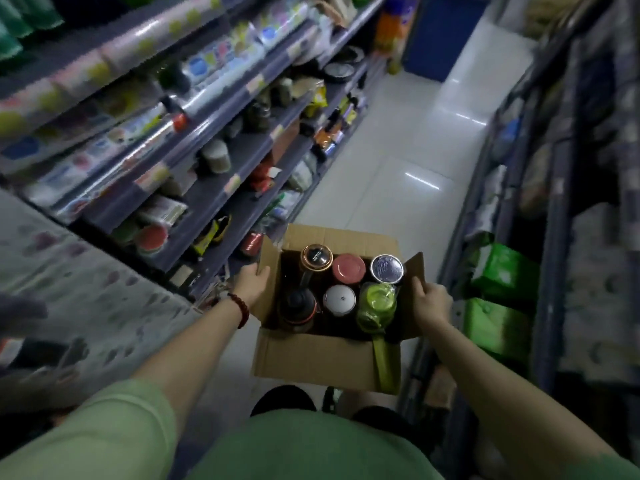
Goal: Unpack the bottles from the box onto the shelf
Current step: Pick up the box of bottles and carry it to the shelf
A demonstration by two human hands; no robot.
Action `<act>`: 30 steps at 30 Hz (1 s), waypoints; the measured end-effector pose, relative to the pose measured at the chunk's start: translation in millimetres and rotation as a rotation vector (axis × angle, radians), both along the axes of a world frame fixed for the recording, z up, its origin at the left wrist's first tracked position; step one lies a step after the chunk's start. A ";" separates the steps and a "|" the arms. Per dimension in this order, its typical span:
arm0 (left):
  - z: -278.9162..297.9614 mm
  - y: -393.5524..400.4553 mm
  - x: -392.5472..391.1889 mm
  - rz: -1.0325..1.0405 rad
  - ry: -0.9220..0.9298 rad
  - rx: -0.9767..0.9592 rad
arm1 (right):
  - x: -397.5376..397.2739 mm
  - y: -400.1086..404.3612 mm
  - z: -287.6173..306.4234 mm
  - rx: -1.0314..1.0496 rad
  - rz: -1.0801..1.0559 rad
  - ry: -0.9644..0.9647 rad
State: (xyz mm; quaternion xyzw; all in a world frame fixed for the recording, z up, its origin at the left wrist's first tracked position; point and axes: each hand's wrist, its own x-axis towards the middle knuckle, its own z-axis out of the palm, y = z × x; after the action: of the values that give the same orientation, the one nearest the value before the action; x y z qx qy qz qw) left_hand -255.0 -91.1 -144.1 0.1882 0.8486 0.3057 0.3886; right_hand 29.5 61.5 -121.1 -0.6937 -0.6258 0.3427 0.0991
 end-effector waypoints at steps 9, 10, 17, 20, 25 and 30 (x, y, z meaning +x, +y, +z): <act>3.2 159.3 4.1 -0.261 -0.021 0.028 | 33.3 95.5 -11.8 0.005 -0.231 -0.011; 0.8 176.9 4.2 -0.266 -0.023 0.023 | 35.3 109.0 -12.1 0.009 -0.243 -0.006; 9.7 290.0 3.6 -0.281 0.001 -0.001 | 41.0 217.9 -10.6 -0.016 -0.247 0.001; 16.6 335.3 3.4 -0.276 -0.019 0.009 | 33.9 262.0 -10.4 -0.006 -0.263 0.006; 13.5 418.2 -13.4 -0.285 -0.006 0.012 | 12.1 340.9 -12.0 -0.014 -0.273 -0.001; 12.8 506.6 -40.5 -0.300 -0.012 0.025 | -14.5 420.3 -15.0 0.008 -0.299 -0.013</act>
State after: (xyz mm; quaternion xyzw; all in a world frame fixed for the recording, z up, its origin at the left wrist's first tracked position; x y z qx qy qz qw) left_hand -295.5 415.5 -131.3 0.3159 0.8048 0.2559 0.4325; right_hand 15.0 481.8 -136.2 -0.7808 -0.5176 0.3171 0.1479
